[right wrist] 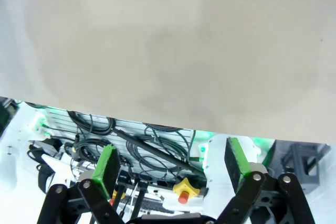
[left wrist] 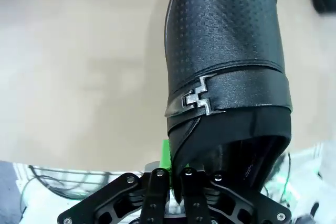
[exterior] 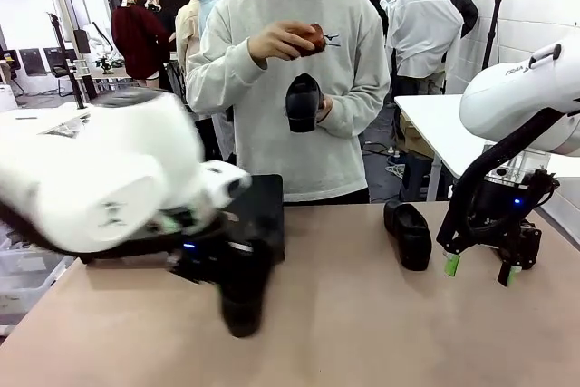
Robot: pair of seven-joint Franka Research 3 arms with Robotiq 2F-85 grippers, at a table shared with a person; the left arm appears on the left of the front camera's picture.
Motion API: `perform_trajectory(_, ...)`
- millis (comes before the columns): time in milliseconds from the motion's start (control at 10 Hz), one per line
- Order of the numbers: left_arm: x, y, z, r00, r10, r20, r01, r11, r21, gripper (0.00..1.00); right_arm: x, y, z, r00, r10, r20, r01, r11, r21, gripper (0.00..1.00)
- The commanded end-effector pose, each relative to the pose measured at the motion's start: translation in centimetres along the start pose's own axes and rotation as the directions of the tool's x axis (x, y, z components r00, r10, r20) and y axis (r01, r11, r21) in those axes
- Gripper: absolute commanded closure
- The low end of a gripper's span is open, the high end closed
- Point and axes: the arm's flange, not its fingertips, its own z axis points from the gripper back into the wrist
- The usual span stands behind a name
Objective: Organize the shoes by placing them on the stand.
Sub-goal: Place the Shoe from the middle of the table onto the Shoes Stand.
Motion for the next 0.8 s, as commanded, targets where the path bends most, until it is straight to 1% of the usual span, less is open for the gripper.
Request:
perform_trajectory(0,1.3,7.5,1.8,0.989,0.083,0.121,-0.099,0.987,0.126,1.00,0.0,-0.2,0.2,1.000,0.009,-0.009,-0.010,1.000,-0.023,0.00)
perform_trajectory(100,1.9,10.5,2.9,0.978,0.104,0.179,-0.130,0.981,0.141,1.00,0.0,-0.2,0.2,1.000,0.009,-0.009,-0.010,1.000,-0.023,0.00)
perform_trajectory(200,2.6,12.8,3.8,0.969,0.120,0.215,-0.153,0.978,0.143,1.00,0.0,-0.2,0.2,1.000,0.009,-0.009,-0.010,1.000,-0.023,0.00)
perform_trajectory(300,3.6,14.4,3.9,0.960,0.156,0.232,-0.190,0.973,0.130,1.00,0.0,-0.2,0.2,1.000,0.009,-0.009,-0.010,1.000,-0.023,0.00)
perform_trajectory(400,3.5,14.0,4.7,0.900,0.389,0.198,-0.422,0.891,0.168,1.00,0.0,-0.2,0.2,1.000,0.009,-0.009,-0.010,1.000,-0.023,0.00)
perform_trajectory(500,6.5,11.6,5.9,0.965,0.160,0.206,-0.191,0.971,0.141,1.00,0.0,-0.2,0.2,1.000,0.009,-0.009,-0.010,1.000,-0.023,0.00)
perform_trajectory(700,6.5,11.6,5.9,0.965,0.160,0.206,-0.191,0.971,0.141,1.00,0.0,-0.2,0.2,1.000,0.009,-0.009,-0.010,1.000,-0.023,0.00)
